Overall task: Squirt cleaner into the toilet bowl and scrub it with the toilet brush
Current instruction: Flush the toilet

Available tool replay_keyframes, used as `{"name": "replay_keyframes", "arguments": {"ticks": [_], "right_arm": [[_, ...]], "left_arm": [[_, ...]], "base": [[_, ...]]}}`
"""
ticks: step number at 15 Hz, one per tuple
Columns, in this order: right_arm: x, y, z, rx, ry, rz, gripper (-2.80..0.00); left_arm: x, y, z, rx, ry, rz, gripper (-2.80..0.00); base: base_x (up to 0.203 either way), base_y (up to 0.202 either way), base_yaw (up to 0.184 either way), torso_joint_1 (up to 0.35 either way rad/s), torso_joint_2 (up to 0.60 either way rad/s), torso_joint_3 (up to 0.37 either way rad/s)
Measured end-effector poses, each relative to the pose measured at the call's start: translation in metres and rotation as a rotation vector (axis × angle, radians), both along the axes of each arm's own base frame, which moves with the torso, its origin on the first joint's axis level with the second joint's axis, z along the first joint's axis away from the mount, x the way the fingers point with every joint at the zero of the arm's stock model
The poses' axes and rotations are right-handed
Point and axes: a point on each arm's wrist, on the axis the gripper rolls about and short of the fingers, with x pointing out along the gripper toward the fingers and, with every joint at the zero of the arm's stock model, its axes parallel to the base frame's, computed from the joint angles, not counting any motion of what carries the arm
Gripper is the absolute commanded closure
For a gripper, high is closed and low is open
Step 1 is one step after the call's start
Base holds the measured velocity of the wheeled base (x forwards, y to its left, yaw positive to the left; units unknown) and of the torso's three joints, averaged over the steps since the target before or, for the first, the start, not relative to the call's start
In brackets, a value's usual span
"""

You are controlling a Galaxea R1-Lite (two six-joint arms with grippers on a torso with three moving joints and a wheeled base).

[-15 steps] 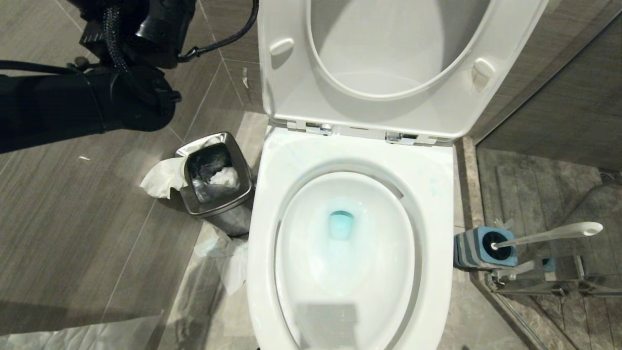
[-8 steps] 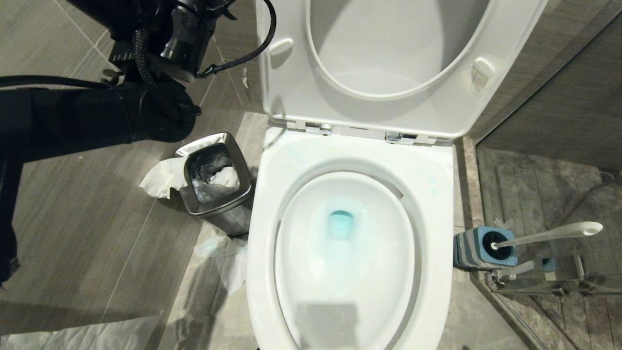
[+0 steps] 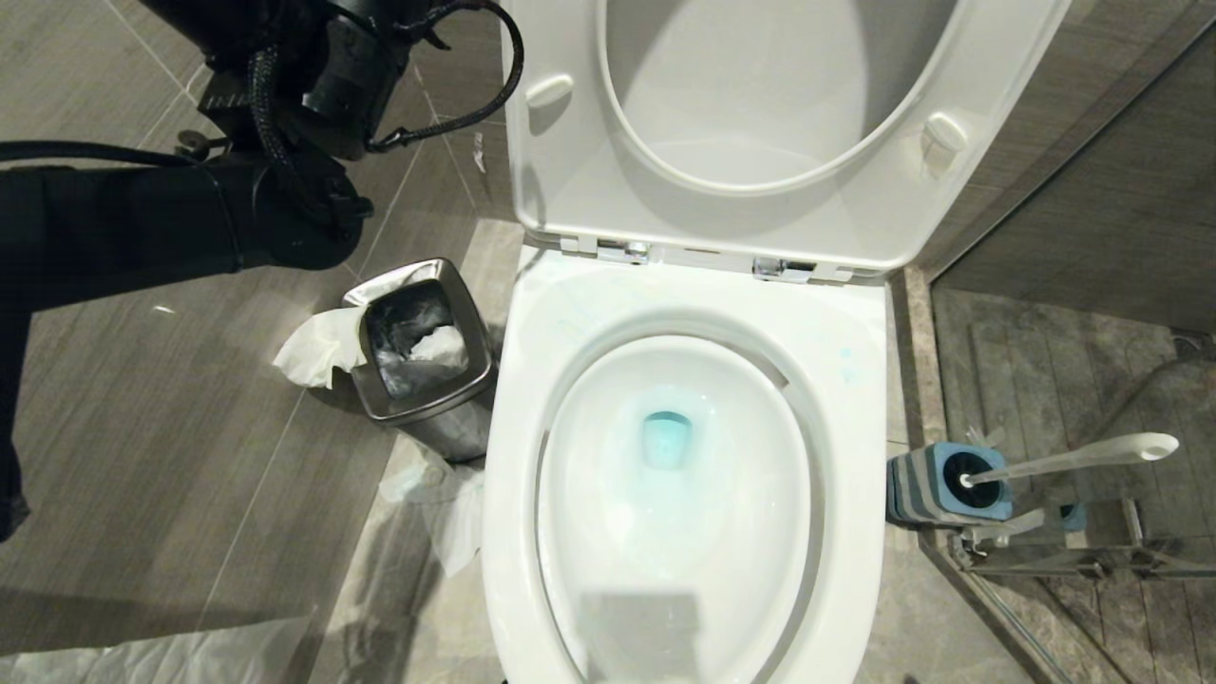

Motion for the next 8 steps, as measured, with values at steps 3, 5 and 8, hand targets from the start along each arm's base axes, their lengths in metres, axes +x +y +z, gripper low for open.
{"name": "replay_keyframes", "arguments": {"ticks": [3,5,8], "right_arm": [[0.0000,0.0000,0.0000,0.000,0.000,0.000,0.00],[0.0000,0.0000,0.0000,0.000,0.000,0.000,0.00],[0.0000,0.0000,0.0000,0.000,0.000,0.000,0.00]], "left_arm": [[-0.0031,0.0045,0.0047,-0.002,-0.014,0.013,0.00],[-0.0053,0.0055,0.0069,-0.004,-0.023,0.015,0.00],[-0.0075,0.0049,0.0084,-0.007,-0.036,0.015,0.00]], "base": [[0.000,0.000,0.000,0.000,0.00,0.000],[0.000,0.000,0.000,0.000,0.00,0.000],[0.000,0.000,0.000,0.000,0.00,0.000]]}}
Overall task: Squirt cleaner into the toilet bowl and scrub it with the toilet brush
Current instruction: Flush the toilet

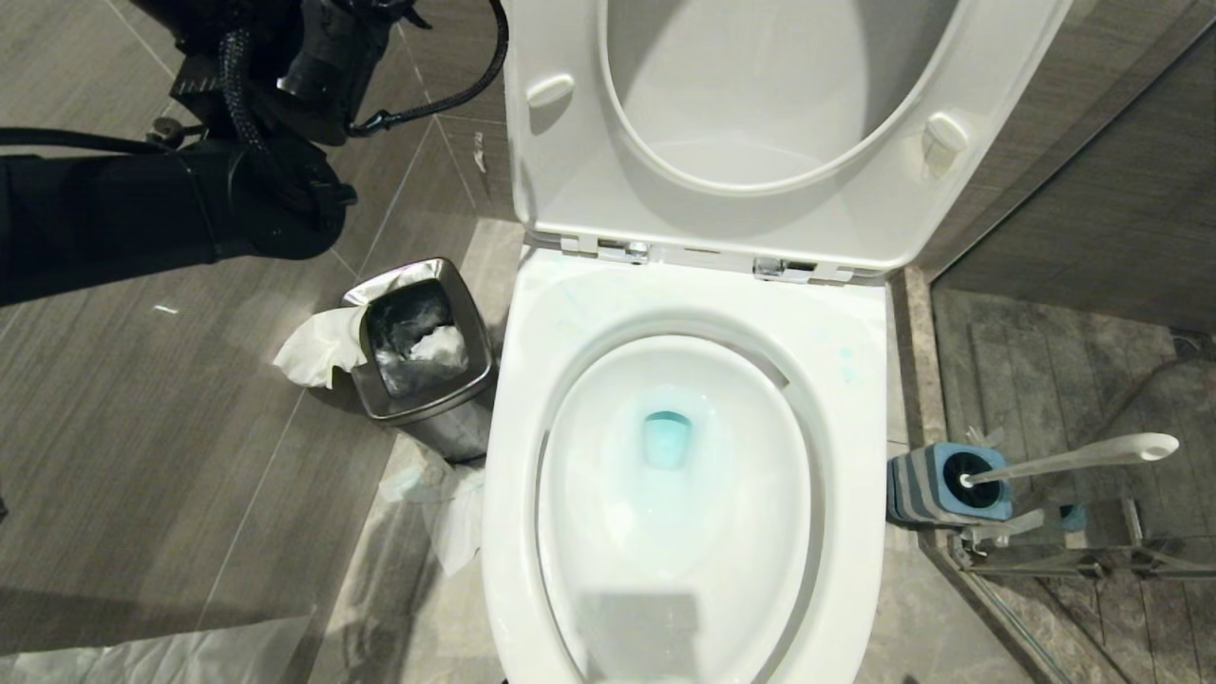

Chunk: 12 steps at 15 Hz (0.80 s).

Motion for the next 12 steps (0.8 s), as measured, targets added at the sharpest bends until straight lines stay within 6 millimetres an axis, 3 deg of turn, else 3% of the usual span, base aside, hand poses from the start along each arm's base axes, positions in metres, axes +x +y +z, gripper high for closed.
{"name": "replay_keyframes", "arguments": {"ticks": [12], "right_arm": [[0.0000,0.0000,0.0000,0.000,0.000,0.000,0.00]], "left_arm": [[0.0089,-0.0044,-0.0094,0.006,-0.001,0.007,0.00]], "base": [[0.000,0.000,0.000,0.000,0.00,0.000]]}}
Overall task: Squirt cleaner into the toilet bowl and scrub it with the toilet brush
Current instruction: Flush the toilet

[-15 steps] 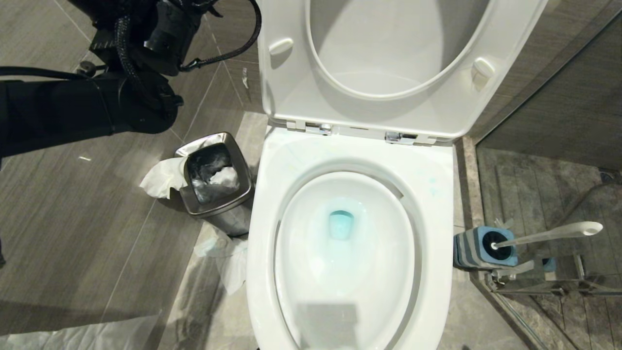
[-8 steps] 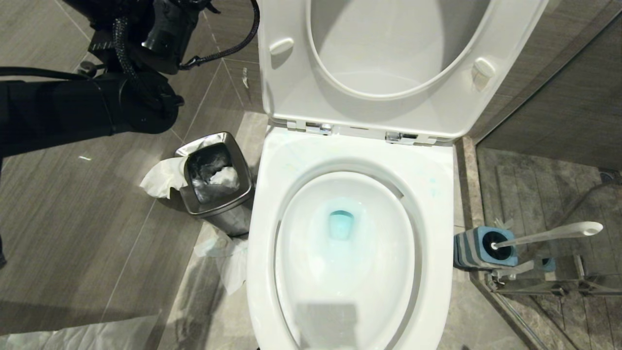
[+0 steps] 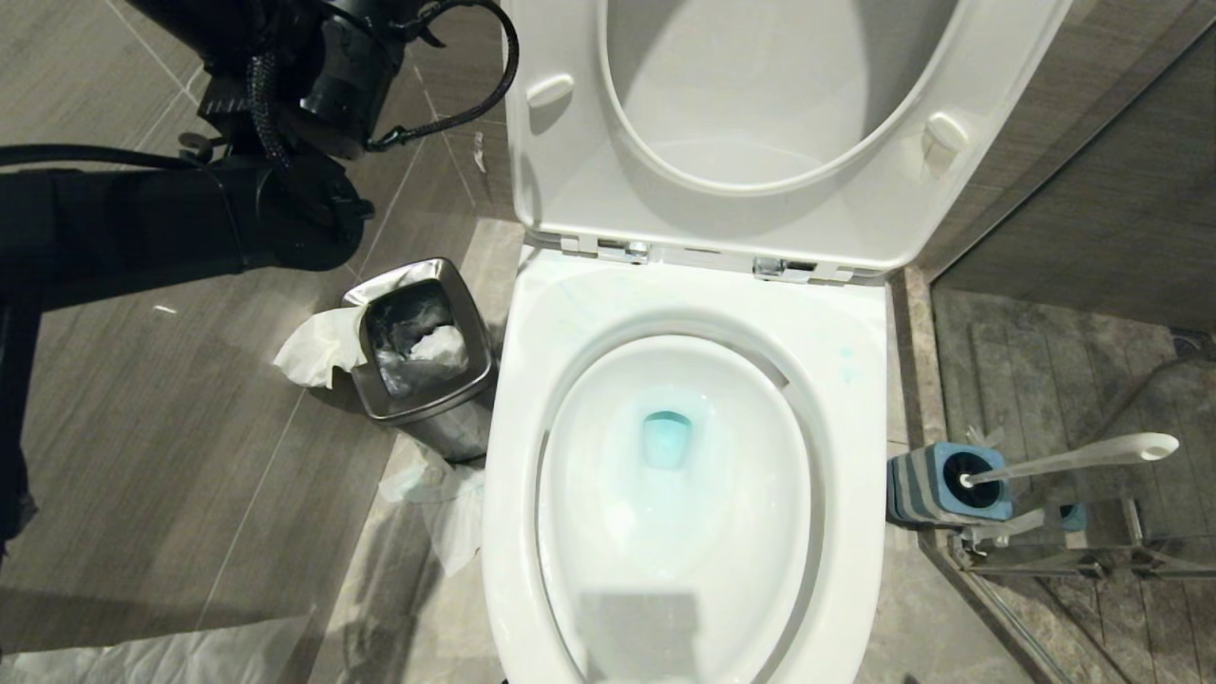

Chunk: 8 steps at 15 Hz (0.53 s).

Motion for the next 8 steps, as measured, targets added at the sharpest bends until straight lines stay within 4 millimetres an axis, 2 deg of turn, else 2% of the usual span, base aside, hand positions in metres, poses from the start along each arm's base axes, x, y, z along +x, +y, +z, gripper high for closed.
{"name": "replay_keyframes", "arguments": {"ticks": [8], "right_arm": [[0.0000,0.0000,0.0000,0.001,0.000,0.000,0.00]], "left_arm": [[0.0056,-0.0018,-0.0057,0.006,0.014,0.008,0.00]], "base": [[0.000,0.000,0.000,0.000,0.00,0.000]]}}
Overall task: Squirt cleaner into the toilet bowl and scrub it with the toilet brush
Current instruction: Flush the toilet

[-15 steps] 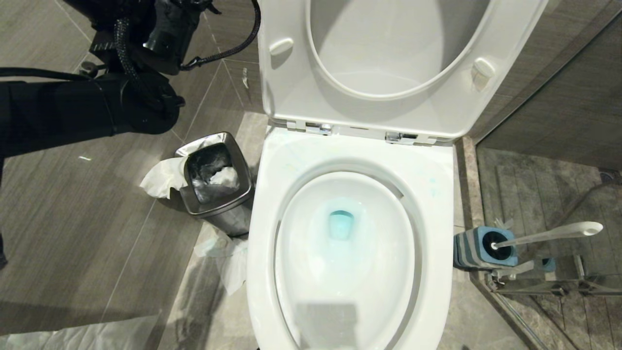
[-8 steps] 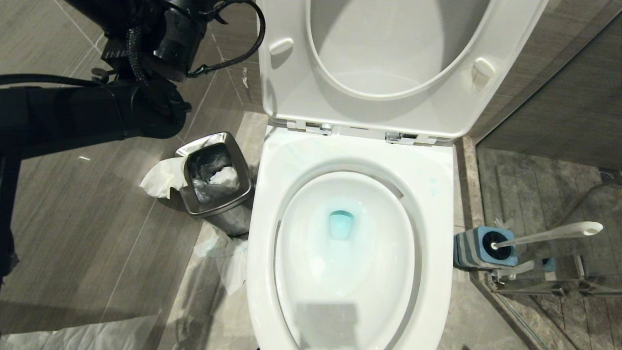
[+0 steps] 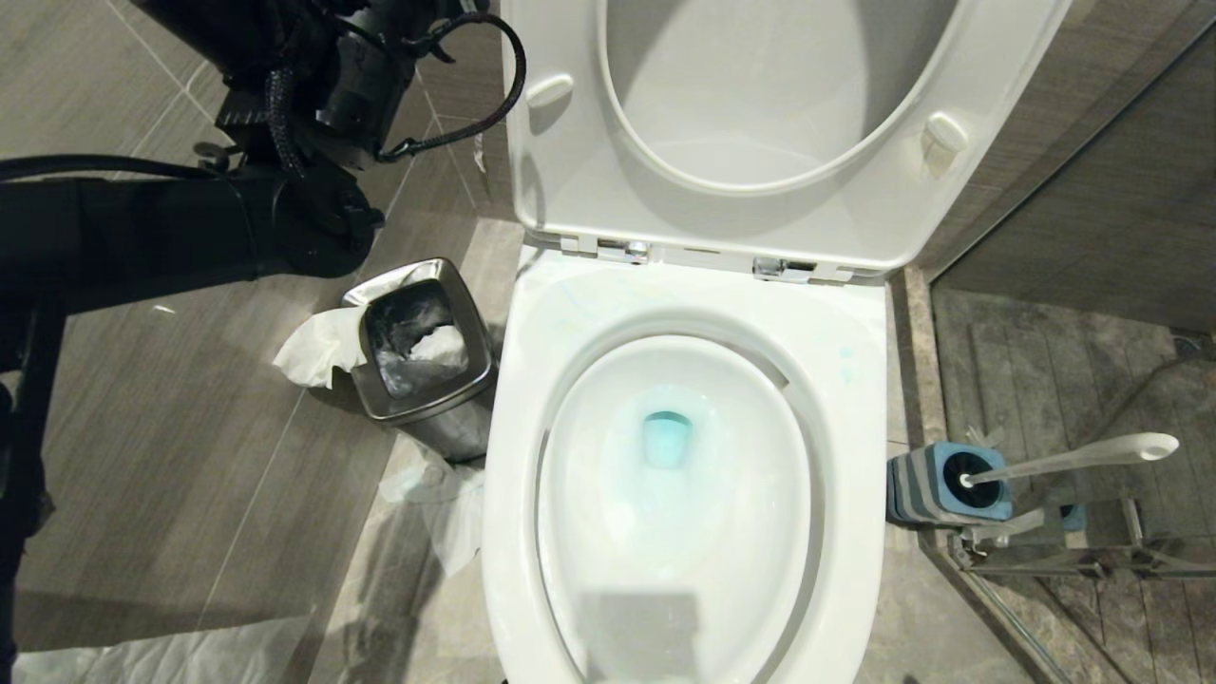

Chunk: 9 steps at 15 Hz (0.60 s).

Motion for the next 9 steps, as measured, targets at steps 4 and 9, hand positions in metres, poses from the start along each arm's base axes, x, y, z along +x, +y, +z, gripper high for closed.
{"name": "replay_keyframes", "arguments": {"ticks": [4,9], "right_arm": [[0.000,0.000,0.000,0.000,0.000,0.000,0.00],[0.000,0.000,0.000,-0.001,0.000,0.000,0.00]], "left_arm": [[-0.007,0.005,0.008,-0.015,-0.017,0.030,0.00],[-0.012,0.006,0.013,-0.022,-0.028,0.028,0.00]], "base": [[0.000,0.000,0.000,0.000,0.00,0.000],[0.000,0.000,0.000,0.000,0.00,0.000]]}}
